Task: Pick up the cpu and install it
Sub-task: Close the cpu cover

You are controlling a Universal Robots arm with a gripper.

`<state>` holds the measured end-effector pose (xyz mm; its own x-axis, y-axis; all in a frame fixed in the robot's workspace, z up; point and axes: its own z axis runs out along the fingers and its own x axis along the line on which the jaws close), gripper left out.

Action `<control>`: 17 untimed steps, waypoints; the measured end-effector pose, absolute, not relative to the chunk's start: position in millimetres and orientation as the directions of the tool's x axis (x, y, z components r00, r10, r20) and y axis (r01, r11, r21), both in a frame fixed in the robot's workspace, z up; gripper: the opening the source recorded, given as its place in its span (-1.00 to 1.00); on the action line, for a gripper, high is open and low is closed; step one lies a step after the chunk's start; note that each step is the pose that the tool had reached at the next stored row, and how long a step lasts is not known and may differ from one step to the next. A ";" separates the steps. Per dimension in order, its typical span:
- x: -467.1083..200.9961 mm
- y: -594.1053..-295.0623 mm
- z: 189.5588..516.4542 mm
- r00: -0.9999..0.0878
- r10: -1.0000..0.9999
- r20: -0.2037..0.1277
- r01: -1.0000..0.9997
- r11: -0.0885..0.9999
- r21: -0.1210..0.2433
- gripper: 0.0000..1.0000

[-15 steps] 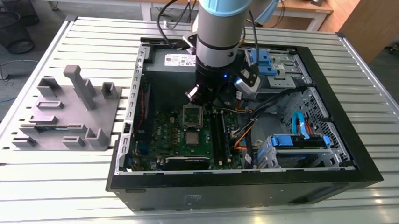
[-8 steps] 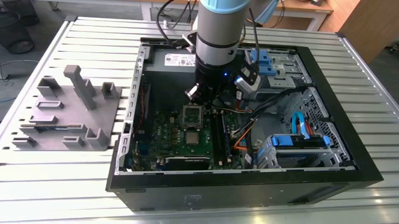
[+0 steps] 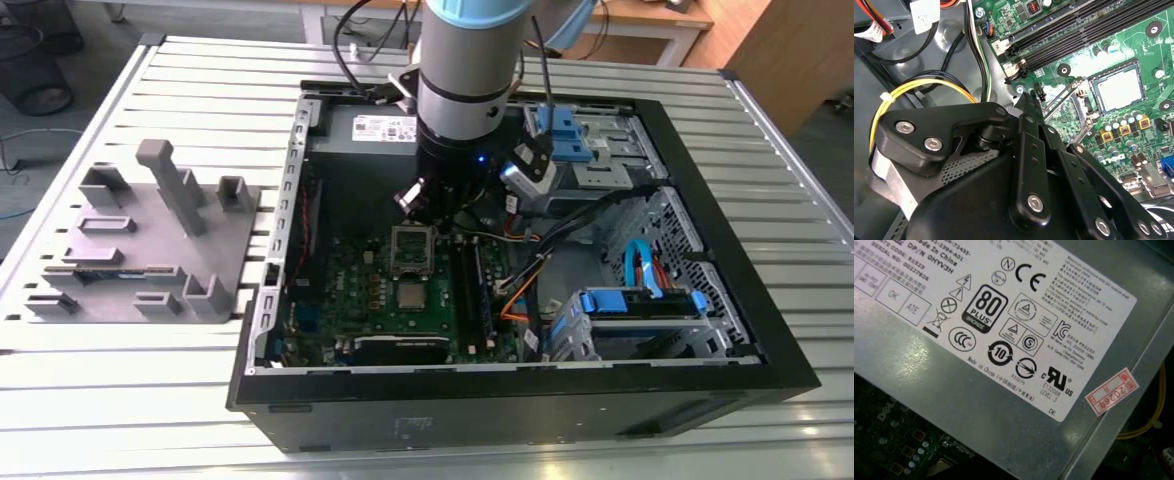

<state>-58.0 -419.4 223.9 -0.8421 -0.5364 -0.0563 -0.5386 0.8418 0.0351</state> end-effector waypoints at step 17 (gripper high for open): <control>-60.3 -419.5 230.1 -0.824 -0.564 -0.061 -0.566 0.824 0.033 -0.79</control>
<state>-60.3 -419.5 230.1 -0.8237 -0.5638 -0.0605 -0.5662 0.8236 0.0327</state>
